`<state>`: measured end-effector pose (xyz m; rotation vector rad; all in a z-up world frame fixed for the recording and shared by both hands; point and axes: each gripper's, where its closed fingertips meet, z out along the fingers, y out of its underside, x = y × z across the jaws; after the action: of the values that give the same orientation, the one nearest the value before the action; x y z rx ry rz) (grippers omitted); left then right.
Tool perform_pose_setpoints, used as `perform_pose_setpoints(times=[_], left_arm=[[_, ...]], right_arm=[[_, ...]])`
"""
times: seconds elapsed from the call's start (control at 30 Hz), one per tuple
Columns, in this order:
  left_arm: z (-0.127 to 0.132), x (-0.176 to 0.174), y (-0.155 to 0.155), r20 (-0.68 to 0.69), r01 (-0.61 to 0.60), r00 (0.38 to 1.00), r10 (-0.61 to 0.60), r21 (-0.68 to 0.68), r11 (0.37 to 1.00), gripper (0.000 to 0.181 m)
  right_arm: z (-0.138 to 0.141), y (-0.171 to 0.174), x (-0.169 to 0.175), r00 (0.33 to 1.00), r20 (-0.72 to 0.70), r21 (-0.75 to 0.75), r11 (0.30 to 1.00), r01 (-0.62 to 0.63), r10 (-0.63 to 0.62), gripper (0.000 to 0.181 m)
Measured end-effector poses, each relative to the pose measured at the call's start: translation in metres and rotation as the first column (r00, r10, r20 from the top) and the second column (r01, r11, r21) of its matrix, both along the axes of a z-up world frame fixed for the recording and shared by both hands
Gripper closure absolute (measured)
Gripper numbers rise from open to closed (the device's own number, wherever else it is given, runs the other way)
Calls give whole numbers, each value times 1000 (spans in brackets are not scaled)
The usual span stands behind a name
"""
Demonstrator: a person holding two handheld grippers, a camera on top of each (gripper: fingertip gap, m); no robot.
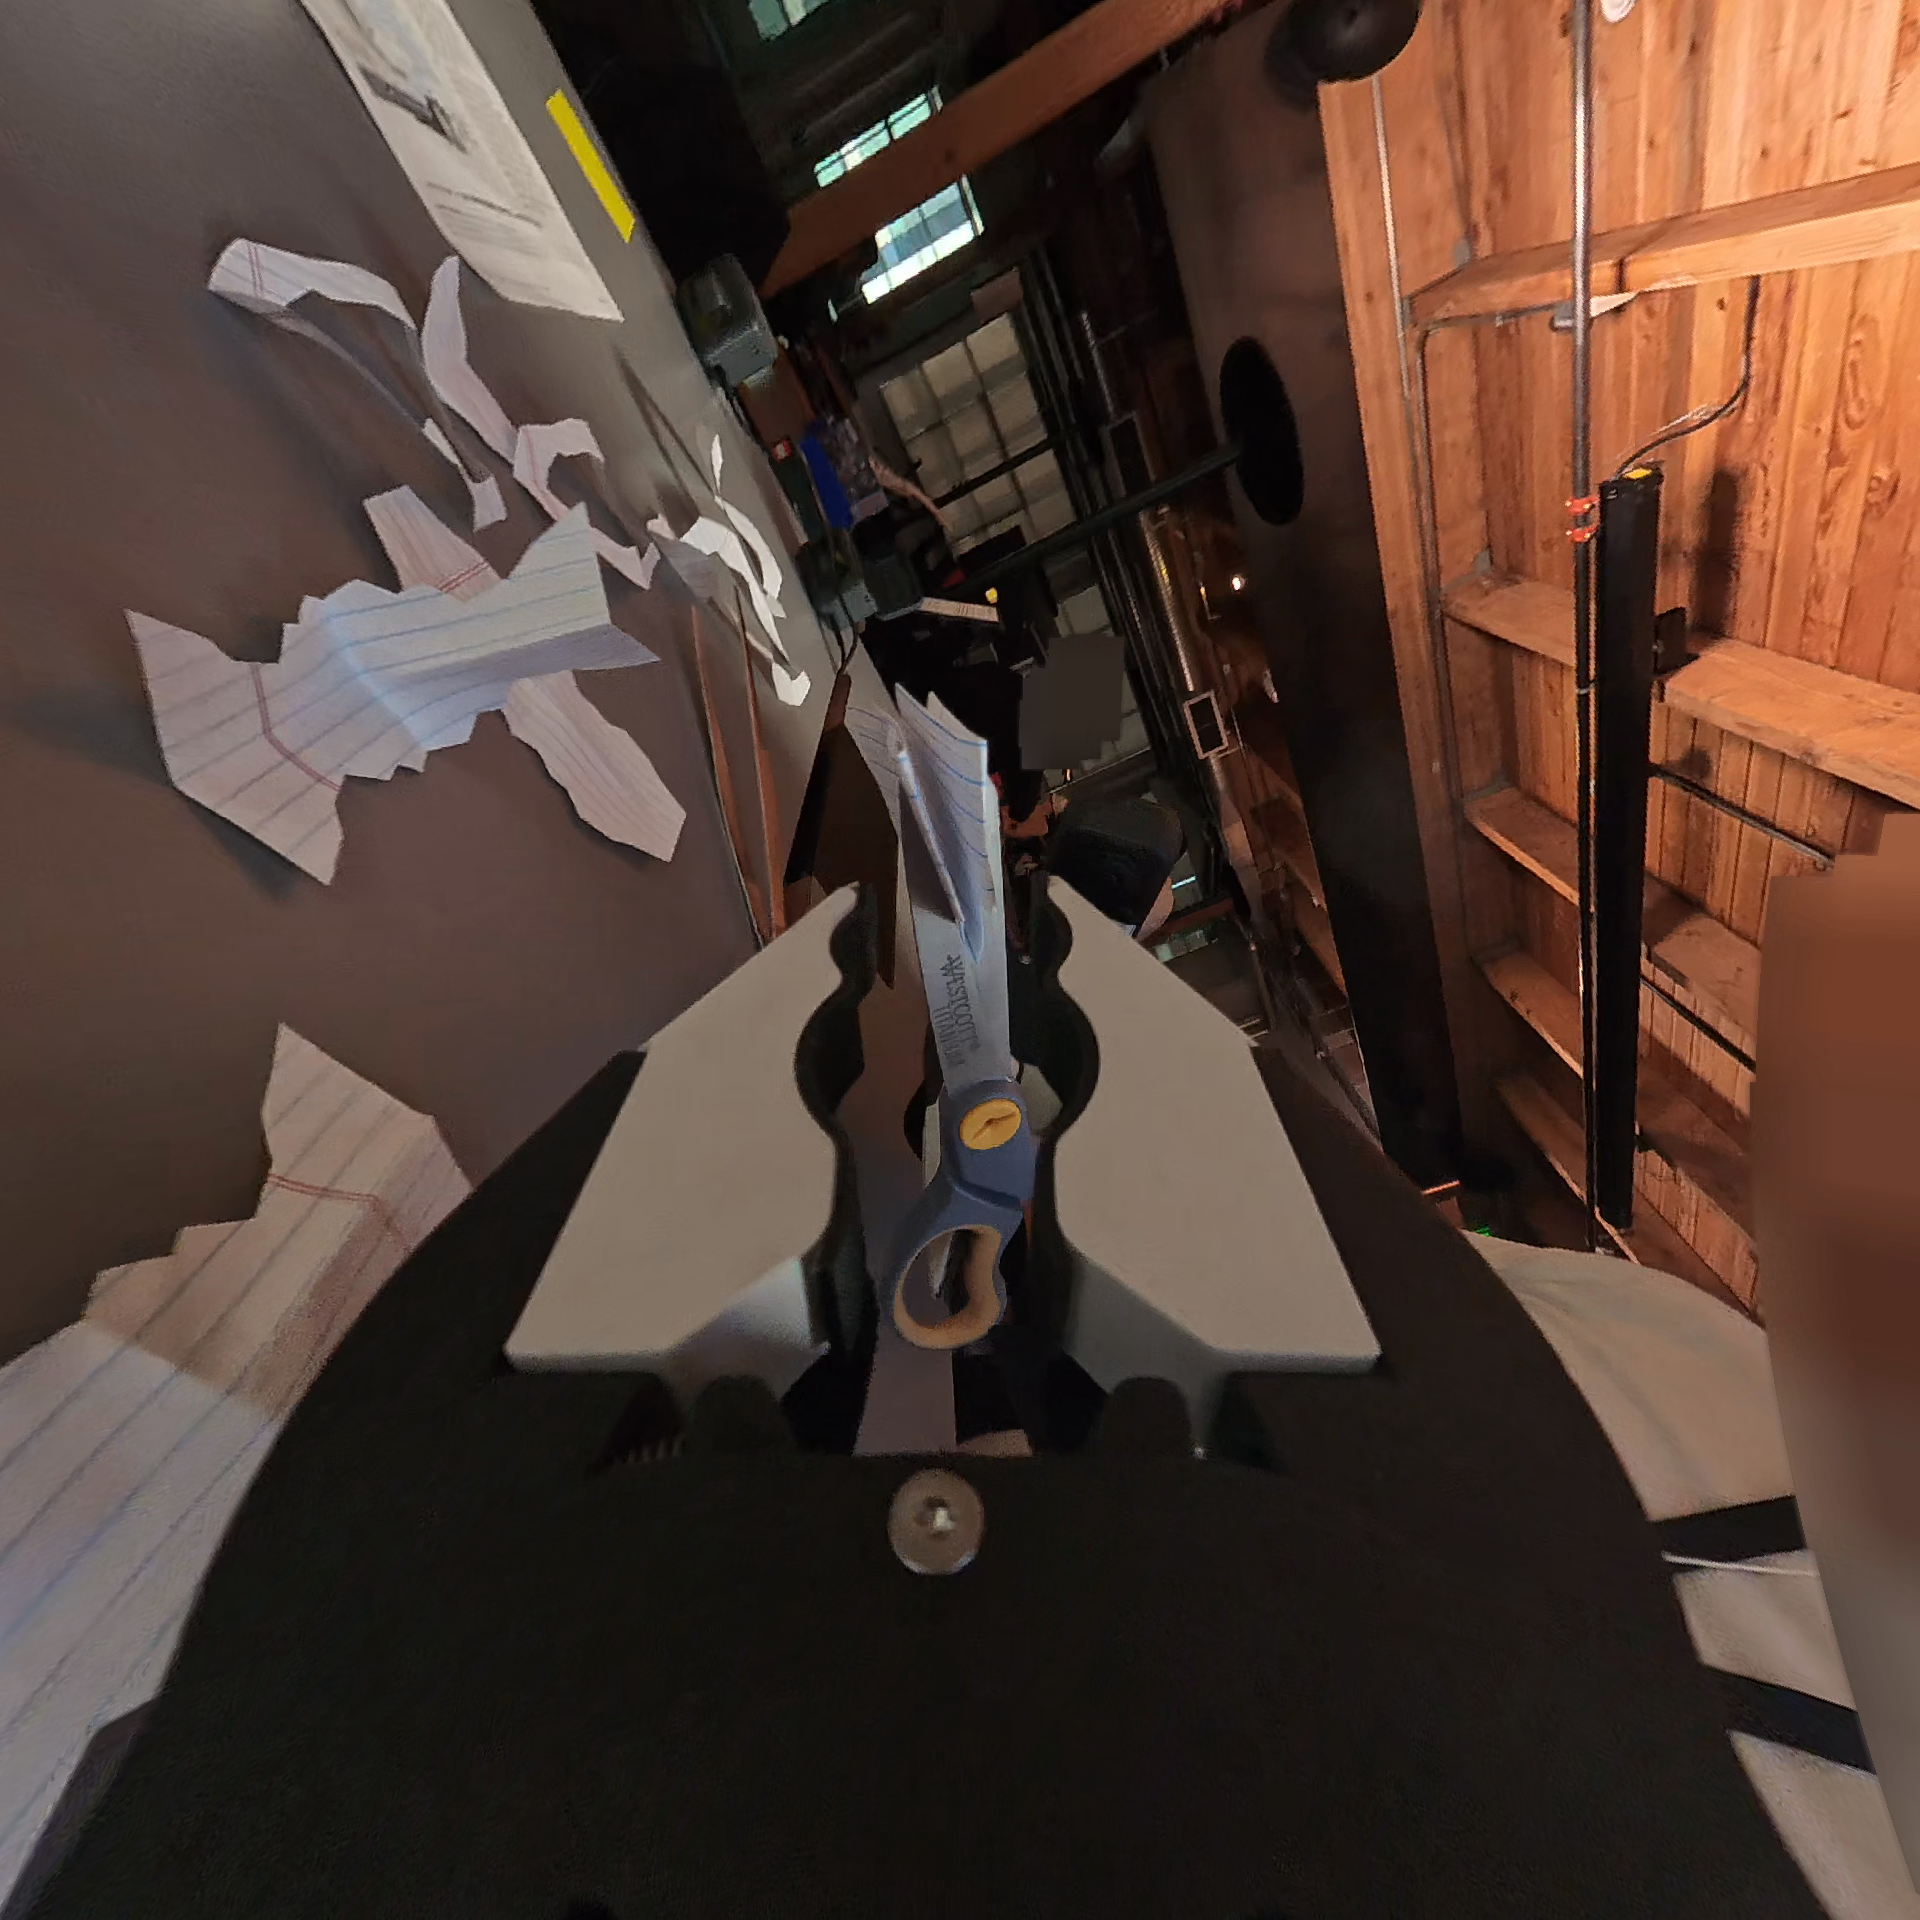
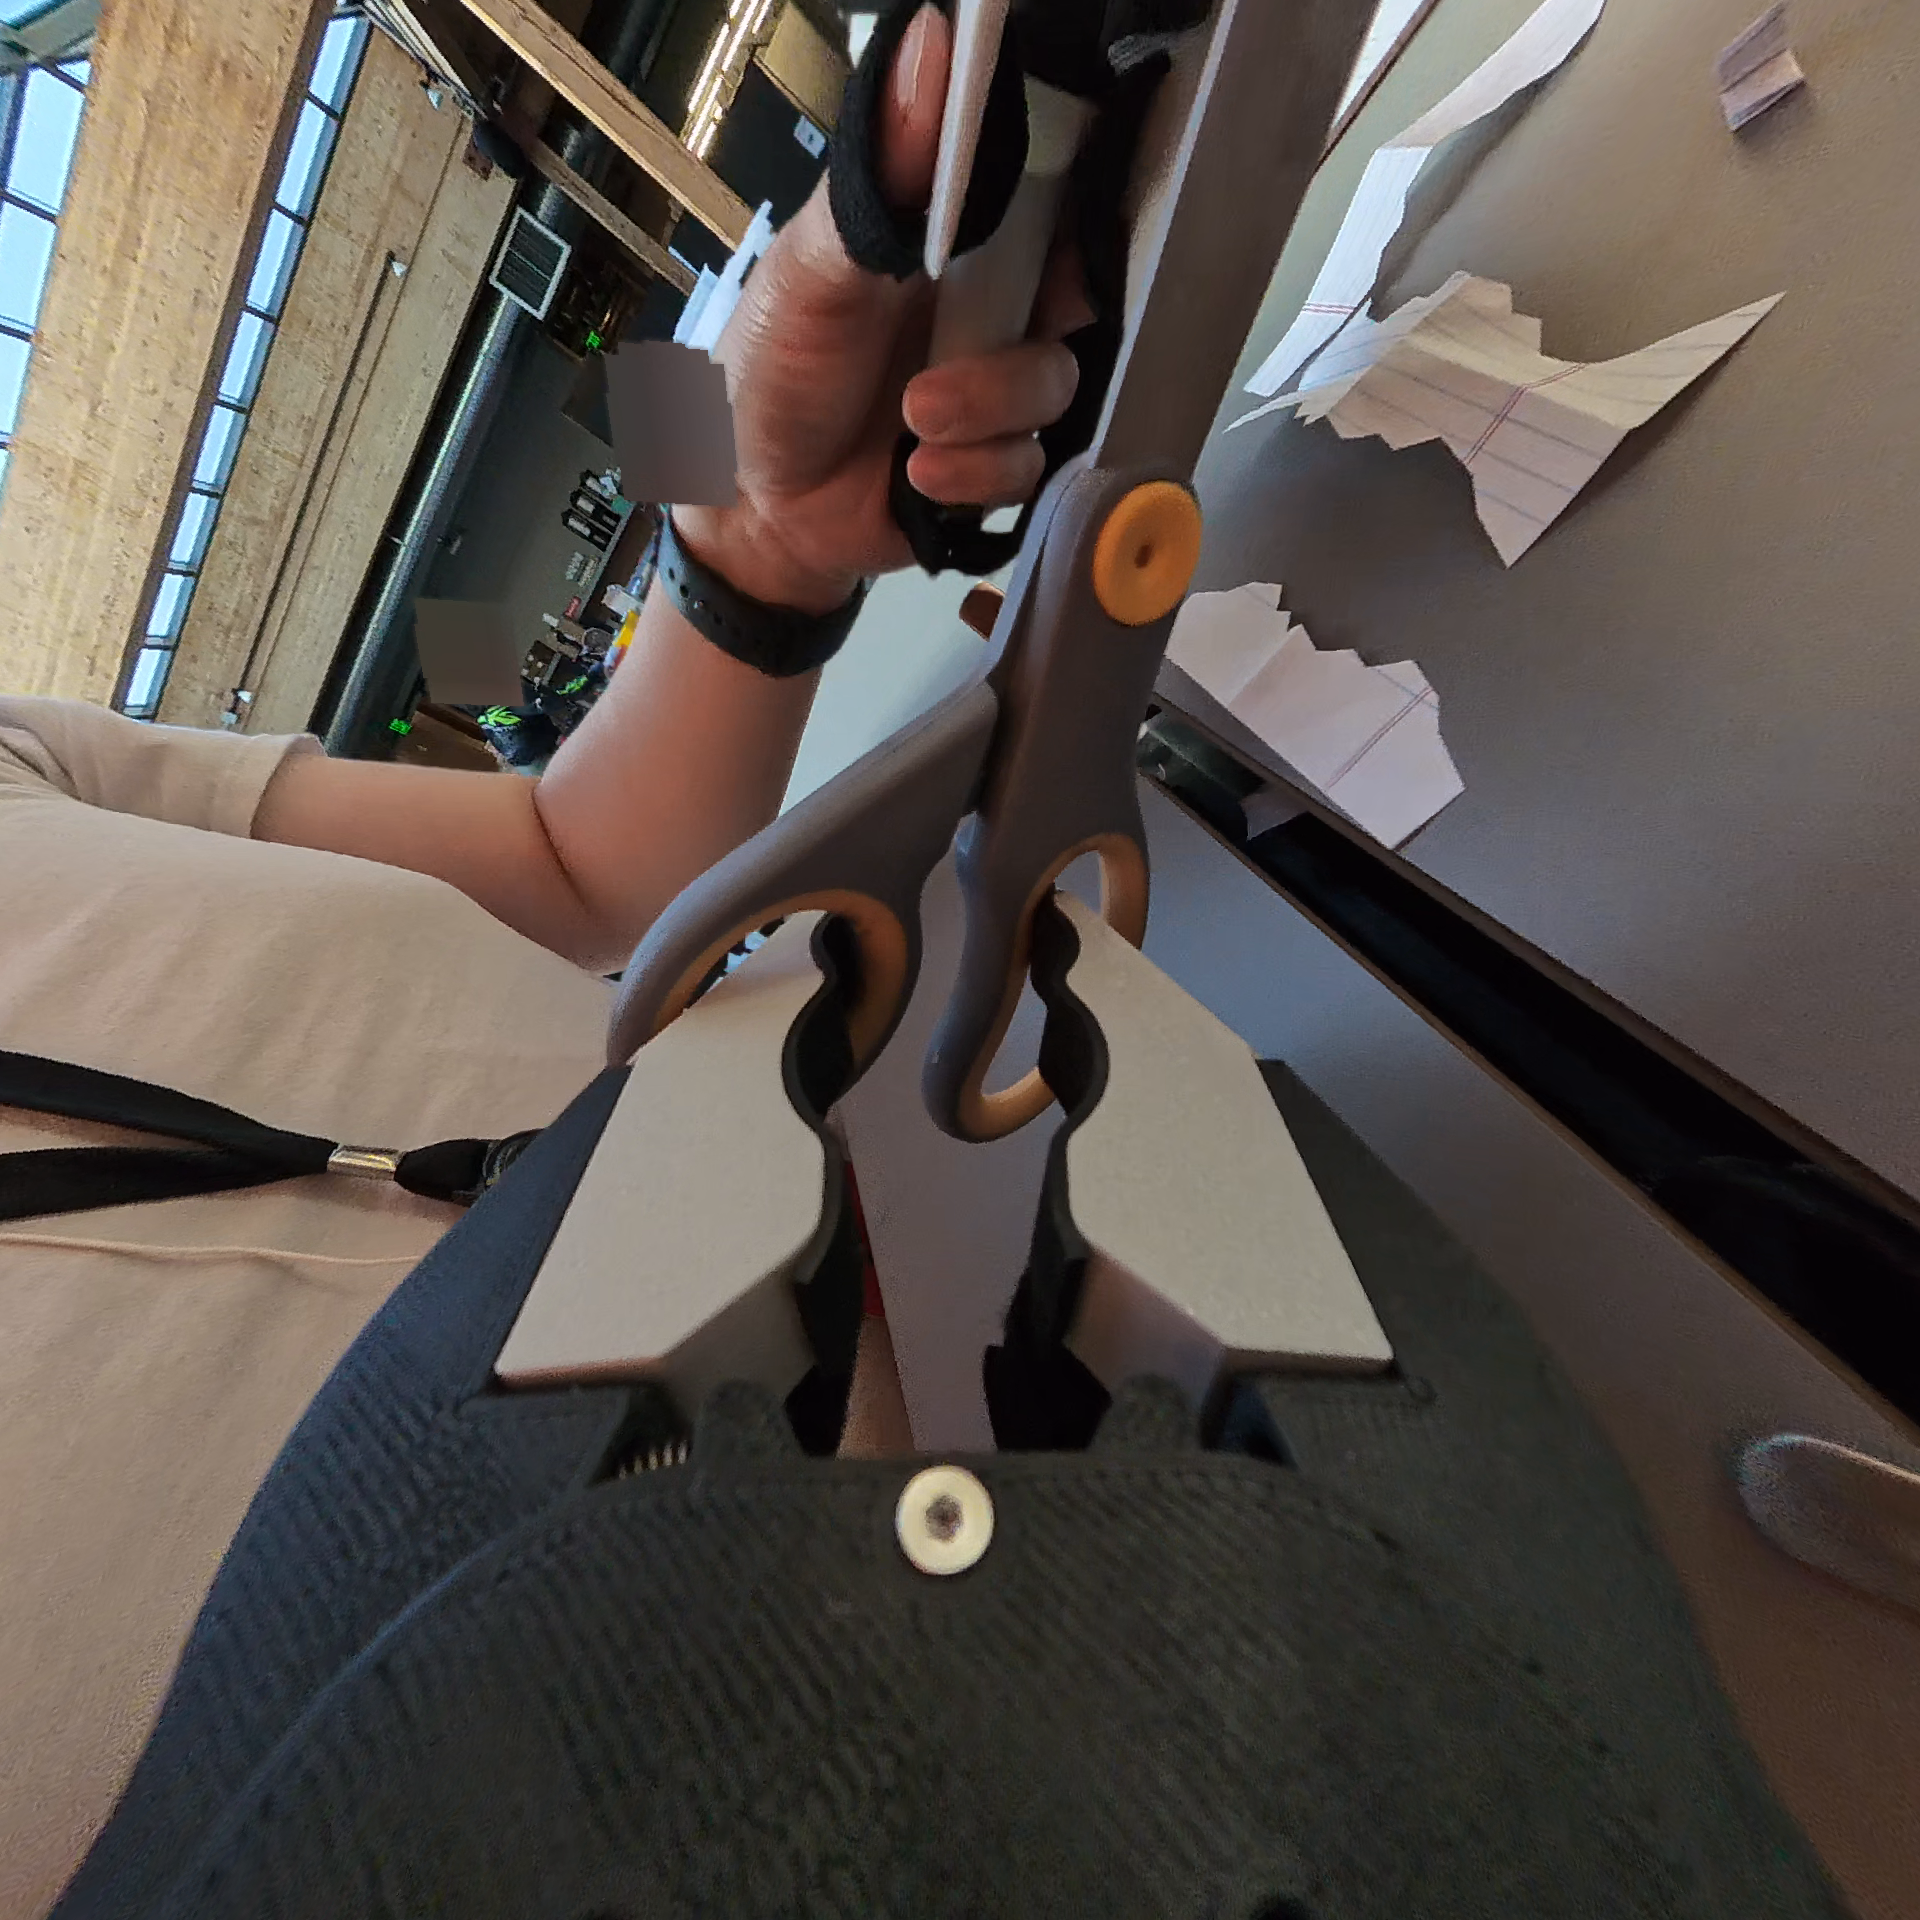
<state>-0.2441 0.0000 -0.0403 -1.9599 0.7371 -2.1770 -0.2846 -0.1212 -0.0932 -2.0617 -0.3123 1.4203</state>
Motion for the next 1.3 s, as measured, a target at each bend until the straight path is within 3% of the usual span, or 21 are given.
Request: perform_pose_setpoints(times=[0.1,0.23,0.4,0.6,0.97,1.07,1.2,1.3], left_arm=[[-2,6,-8,16,-28,999,27,44,999,180],[-6,7,-6,-40,-34,998,39,106,994,181],[-2,3,-12,-77,39,997,-29,128,991,181],[5,5,-15,-61,61,997,-55,113,992,181],[11,9,-14,-35,56,998,-53,93,994,181],[12,8,-11,-28,50,998,-48,84,995,181],[12,7,-11,-32,52,998,-50,83,995,181],[7,9,-13,-59,66,996,-61,89,994,181]], right_arm=[[-4,3,-4,999,43,20,1000,15,-16,150],[-13,7,-1,992,123,59,998,26,-34,149],[4,5,-4,997,-68,63,998,29,-25,144],[9,3,1,997,-76,84,996,32,-25,143],[28,1,-6,969,-245,61,998,-5,20,134],[33,3,-7,947,-320,56,998,1,17,134],[46,1,-1,858,-512,31,999,-19,32,137],[38,-1,-3,885,-463,57,998,-24,48,135]])
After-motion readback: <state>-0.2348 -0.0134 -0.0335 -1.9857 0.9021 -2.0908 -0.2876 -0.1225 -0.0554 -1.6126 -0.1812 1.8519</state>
